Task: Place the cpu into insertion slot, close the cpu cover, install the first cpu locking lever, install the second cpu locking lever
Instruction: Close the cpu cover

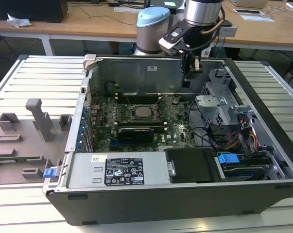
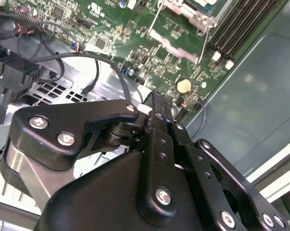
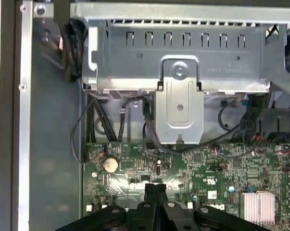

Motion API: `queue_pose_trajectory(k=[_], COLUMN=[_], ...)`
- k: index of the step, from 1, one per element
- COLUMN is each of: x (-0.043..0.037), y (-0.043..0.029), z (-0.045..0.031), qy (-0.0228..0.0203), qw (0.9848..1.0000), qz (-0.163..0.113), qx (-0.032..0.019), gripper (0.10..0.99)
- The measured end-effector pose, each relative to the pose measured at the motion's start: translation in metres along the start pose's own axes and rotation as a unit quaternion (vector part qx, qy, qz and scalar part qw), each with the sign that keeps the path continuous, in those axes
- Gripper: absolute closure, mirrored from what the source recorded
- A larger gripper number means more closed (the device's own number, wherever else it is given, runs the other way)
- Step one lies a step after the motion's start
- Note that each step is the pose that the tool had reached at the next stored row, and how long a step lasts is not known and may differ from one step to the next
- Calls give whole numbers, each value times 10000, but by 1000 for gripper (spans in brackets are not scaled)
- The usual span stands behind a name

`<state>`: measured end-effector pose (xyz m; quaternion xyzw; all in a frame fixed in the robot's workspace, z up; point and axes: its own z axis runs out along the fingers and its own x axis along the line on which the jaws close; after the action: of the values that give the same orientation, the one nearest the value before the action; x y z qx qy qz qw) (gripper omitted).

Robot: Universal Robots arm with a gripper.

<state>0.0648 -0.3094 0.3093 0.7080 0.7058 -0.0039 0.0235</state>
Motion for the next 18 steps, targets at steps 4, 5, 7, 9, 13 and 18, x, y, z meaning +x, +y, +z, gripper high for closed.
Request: queue_pose_trajectory(k=[4,5,7,9,13,18], x=[0,0,0,1,2,5], y=[64,65,65,64,66,65], z=[2,2,8,19,41,111], qy=[0,0,1,0,0,0], qw=[10000,10000,10000,10000,10000,10000], qz=[0,0,0,0,0,0], qx=[4,4,4,5,4,5], gripper=[980,980,980,980,980,980])
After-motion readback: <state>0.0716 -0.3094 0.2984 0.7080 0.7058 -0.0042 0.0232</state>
